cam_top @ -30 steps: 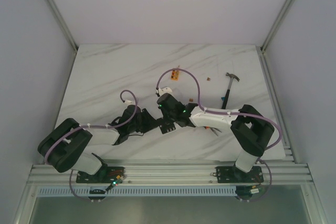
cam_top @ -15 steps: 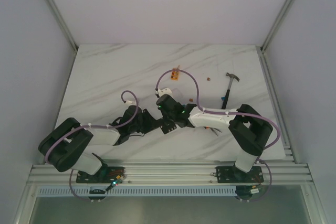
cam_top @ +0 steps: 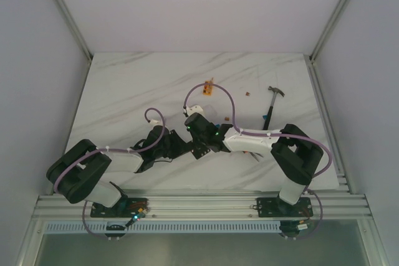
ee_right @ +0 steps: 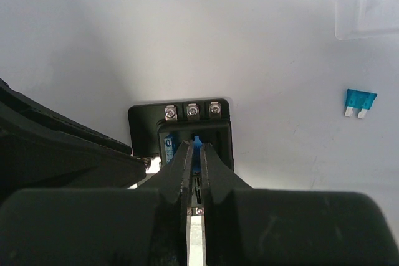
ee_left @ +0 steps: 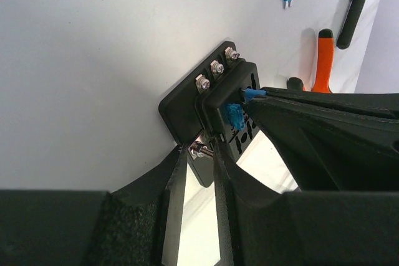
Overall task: Snap on the fuse box
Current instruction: Install the fuse at the fuse box base.
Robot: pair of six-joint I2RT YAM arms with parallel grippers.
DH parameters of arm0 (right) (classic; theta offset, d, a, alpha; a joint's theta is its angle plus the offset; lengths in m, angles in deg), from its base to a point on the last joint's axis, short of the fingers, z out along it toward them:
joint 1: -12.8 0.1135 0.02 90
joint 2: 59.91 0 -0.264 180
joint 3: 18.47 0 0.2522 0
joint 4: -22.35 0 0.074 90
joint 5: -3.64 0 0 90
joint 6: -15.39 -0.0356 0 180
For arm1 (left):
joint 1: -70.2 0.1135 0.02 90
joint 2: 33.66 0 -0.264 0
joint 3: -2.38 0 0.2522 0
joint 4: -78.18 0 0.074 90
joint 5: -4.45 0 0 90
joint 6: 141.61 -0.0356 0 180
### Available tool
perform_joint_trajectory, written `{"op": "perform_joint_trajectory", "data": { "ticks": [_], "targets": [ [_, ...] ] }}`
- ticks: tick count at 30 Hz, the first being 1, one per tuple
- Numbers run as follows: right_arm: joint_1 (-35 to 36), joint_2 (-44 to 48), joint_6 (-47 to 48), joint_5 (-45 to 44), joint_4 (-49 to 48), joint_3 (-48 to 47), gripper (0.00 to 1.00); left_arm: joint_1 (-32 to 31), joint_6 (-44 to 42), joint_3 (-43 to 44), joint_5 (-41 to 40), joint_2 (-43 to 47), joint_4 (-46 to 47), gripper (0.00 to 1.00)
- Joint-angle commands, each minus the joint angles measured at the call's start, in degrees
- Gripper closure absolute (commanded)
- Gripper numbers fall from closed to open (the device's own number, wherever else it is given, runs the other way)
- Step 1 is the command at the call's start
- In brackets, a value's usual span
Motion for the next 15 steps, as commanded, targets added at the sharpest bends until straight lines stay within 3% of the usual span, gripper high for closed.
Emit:
{"op": "perform_joint_trajectory", "data": {
  "ticks": [1,5,15],
  "targets": [
    [0.7,0.6,0.4,1.5,-0.3,-0.3,0.87,-0.4,-0.6,-0.5,-2.0,-1.0,-5.1,0.68],
    [0.7,1.4,0.9,1.1,-0.6,-0.6,0.78,-0.4,-0.7,-0.6,-2.1,-0.9,-5.2,0.68],
    [0.6,3.9,1.6,1.3,1.1,-1.6,0.70,-0.4,-0.9,-0.5,-2.1,-0.9,-5.5,0.68]
  ]
}}
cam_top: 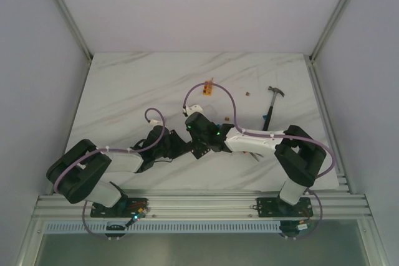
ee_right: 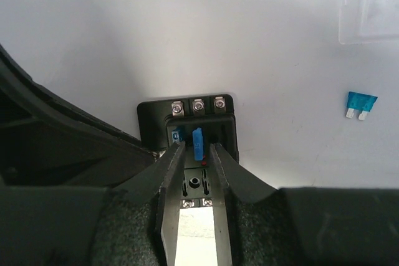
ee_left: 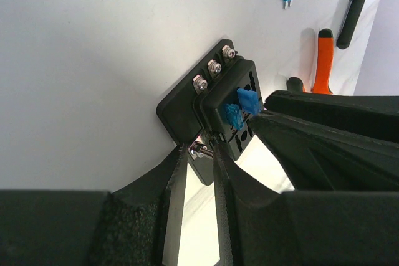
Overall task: Snap on the fuse box
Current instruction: Install the fuse at the fuse box base.
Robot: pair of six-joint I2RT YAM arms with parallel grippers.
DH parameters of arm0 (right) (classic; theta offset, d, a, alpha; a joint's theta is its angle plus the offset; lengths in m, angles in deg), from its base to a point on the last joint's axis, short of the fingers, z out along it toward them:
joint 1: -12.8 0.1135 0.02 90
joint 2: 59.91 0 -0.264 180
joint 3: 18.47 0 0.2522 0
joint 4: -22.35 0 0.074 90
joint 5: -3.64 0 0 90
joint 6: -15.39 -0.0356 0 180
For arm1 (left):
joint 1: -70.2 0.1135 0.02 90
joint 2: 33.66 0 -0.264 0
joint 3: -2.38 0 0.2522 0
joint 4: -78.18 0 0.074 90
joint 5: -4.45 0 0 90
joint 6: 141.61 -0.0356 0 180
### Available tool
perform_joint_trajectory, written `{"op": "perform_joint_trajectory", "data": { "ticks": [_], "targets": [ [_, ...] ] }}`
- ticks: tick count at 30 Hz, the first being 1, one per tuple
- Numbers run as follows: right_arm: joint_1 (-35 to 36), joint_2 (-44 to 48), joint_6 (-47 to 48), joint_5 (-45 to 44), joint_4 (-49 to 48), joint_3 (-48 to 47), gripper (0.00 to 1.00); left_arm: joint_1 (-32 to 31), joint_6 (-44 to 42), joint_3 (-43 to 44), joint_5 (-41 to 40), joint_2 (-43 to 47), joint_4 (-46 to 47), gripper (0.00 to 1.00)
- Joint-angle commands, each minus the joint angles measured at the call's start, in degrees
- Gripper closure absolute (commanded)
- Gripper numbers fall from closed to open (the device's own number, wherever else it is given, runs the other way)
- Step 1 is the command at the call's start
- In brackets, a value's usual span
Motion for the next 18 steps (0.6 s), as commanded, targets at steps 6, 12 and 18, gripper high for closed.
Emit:
{"op": "perform_joint_trajectory", "data": {
  "ticks": [6,12,18],
  "targets": [
    [-1.1,1.8,4.1,2.8,8.1,-5.7,0.70,-0.4,-1.1,-0.3,-2.1,-1.0,-5.5,0.68],
    [-1.9,-0.4,7.1,5.9,11.7,-8.5,0.73,-0.4,-1.2,-0.1,-2.0,-1.1,-5.5,0.68],
    [-2.3,-3.0,8.7,7.3,13.2,-10.8,0.74,-0.4,-1.3,0.0,-2.0,-1.3,-5.6,0.68]
  ]
}}
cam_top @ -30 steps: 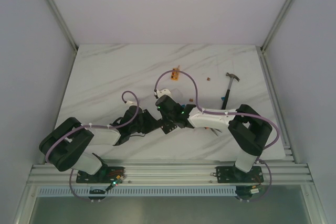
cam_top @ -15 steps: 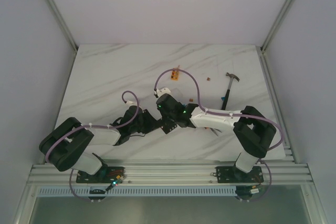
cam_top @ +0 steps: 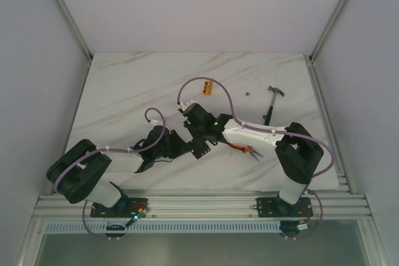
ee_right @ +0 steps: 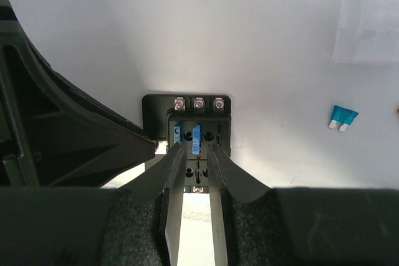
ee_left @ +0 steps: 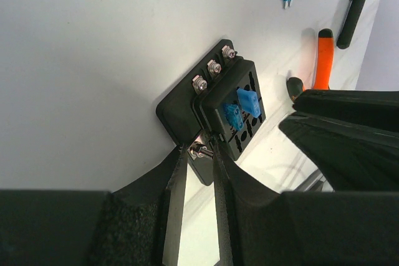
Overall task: Snap on the fuse box
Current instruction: Install the fuse at the fuse box base.
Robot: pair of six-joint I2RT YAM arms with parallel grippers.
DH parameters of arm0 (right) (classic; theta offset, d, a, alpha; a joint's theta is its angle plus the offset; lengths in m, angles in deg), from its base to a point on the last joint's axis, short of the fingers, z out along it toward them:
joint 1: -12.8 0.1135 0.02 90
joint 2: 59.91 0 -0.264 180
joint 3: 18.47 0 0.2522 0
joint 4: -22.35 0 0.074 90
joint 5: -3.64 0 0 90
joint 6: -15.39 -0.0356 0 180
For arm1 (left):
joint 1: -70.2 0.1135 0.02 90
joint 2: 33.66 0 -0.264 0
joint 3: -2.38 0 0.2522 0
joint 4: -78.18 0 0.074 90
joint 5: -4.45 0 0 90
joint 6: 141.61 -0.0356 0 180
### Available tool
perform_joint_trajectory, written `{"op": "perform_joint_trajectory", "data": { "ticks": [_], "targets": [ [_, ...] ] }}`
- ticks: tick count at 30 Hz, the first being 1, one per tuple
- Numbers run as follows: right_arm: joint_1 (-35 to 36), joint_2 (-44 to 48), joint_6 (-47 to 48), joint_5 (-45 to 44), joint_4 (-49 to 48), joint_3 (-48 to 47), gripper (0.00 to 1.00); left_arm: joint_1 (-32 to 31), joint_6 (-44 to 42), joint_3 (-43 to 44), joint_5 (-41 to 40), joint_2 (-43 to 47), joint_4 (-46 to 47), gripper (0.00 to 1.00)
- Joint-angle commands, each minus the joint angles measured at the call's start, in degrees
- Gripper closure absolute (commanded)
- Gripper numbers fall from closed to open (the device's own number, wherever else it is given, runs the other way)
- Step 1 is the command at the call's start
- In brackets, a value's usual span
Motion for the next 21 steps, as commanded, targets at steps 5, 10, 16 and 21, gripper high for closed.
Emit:
{"op": "perform_joint_trajectory", "data": {
  "ticks": [5,10,16,21],
  "targets": [
    [-0.5,-4.5,3.1,2.4,4.0,-3.9,0.76,-0.4,-1.1,-0.1,-2.1,-1.4,-5.4,0.68],
    [-0.7,-5.4,3.0,1.8,4.1,-4.5,0.79,-0.3,-1.1,-0.1,-1.9,-1.5,-5.3,0.68],
    [-0.8,-6.0,3.2,1.9,4.2,-5.1,0.80,-0.4,-1.2,-0.1,-1.8,-1.4,-5.2,0.68],
    [-0.8,-6.9,3.5,2.3,5.0,-5.9,0.80,-0.4,-1.2,-0.2,-1.8,-1.3,-5.2,0.68]
  ]
}}
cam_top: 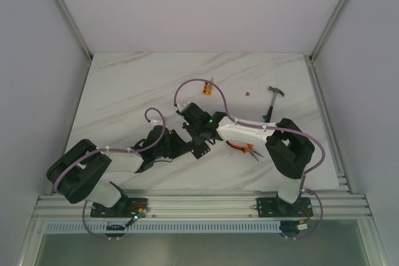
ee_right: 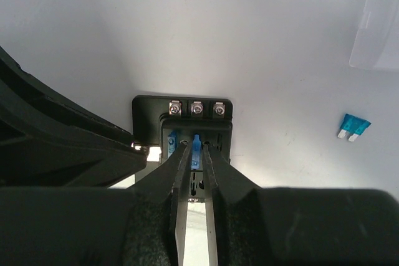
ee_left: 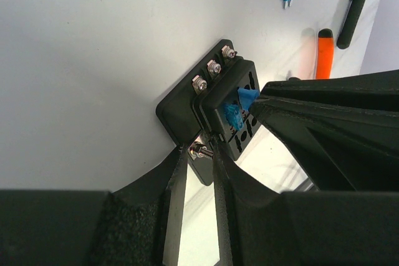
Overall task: Snap on the fuse box
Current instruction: Install the fuse at the fuse box base.
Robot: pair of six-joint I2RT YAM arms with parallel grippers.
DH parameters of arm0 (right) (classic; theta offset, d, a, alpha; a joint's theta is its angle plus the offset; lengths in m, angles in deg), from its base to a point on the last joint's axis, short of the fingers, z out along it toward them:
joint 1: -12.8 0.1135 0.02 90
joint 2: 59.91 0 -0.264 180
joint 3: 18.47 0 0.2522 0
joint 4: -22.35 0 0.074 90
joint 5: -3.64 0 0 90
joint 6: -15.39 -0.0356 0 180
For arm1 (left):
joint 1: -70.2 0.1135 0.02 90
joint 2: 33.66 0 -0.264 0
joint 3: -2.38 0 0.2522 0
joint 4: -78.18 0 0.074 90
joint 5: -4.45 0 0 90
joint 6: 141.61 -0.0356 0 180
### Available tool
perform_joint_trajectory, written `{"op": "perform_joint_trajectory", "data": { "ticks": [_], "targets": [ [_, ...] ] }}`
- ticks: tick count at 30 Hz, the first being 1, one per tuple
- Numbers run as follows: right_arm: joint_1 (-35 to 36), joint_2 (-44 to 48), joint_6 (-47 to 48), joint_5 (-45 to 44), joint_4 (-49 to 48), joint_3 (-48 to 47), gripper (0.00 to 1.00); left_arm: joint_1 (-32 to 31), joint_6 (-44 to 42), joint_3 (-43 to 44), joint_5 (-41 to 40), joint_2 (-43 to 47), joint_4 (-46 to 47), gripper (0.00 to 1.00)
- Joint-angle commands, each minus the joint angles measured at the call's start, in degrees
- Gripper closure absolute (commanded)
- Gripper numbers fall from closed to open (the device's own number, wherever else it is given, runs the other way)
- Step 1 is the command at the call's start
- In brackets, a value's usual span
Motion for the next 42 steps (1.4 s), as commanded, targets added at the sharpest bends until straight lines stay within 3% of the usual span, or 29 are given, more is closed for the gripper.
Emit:
{"op": "perform_joint_trajectory", "data": {
  "ticks": [1,7,14,28,32,39,42],
  "targets": [
    [-0.1,-1.6,1.0,0.5,1.9,-2.4,0.81,-0.4,-1.2,-0.2,-1.9,-1.3,-5.3,0.68],
    [-0.1,-2.7,1.5,1.5,3.7,-2.7,0.82,-0.3,-1.3,-0.2,-1.9,-1.3,-5.3,0.68],
    [-0.1,-4.3,2.1,1.1,5.5,-2.9,1.00,-0.4,-1.3,-0.2,-2.0,-1.4,-5.3,0.68],
    [-0.5,-14.9,2.3,0.0,11.9,-4.8,1.00,-0.4,-1.5,-0.6,-2.5,-1.1,-5.7,0.69],
    [-0.4,-12.7,2.3,0.5,11.3,-3.8,1.00,-0.4,-1.7,-0.6,-2.5,-0.7,-6.0,0.69],
    [-0.4,-2.1,1.7,1.1,10.0,-5.4,0.77,-0.4,-2.0,-0.6,-3.6,0.8,-7.4,0.69],
    [-0.4,-0.7,1.4,2.0,9.6,-6.4,0.72,-0.4,-2.1,-0.7,-3.6,1.1,-7.5,0.69]
  ]
}}
